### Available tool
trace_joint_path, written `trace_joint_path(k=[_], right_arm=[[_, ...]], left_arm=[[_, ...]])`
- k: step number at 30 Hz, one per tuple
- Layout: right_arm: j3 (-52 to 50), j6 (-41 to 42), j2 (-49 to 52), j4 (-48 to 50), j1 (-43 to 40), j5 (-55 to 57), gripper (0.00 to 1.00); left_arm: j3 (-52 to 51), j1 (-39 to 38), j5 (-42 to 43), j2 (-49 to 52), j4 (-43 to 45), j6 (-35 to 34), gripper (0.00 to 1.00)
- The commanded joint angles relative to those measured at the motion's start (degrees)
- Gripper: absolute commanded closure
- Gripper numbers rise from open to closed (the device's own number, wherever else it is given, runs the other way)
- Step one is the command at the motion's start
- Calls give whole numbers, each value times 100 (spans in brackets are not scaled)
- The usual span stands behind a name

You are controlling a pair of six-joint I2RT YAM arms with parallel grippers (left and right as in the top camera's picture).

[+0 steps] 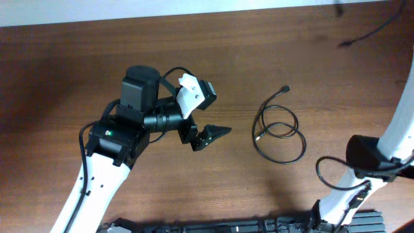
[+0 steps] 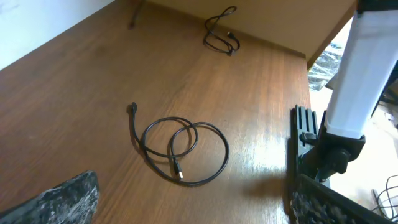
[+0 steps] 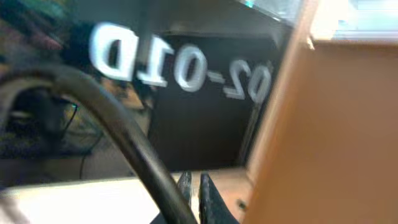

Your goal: Untangle cables

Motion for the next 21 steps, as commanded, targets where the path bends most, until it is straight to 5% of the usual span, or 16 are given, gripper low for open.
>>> trace_joint_path(k=[1,9,16,20,21], right_arm=[[-11,852,120,-269,-352,424,96],[-1517,2402,179,-1364,-1335,586,96],[-3150,2824,179,-1740,-1965,284,96],[-3567,2824,179,-1746,-2122,282,80],[-3615,2824,179,-1749,-2144,243,67]], left_arm=[[15,13,0,-50,9,26,1],[15,13,0,-50,9,26,1],[15,13,0,-50,9,26,1],[15,13,0,-50,9,26,1],[15,13,0,-50,9,26,1]])
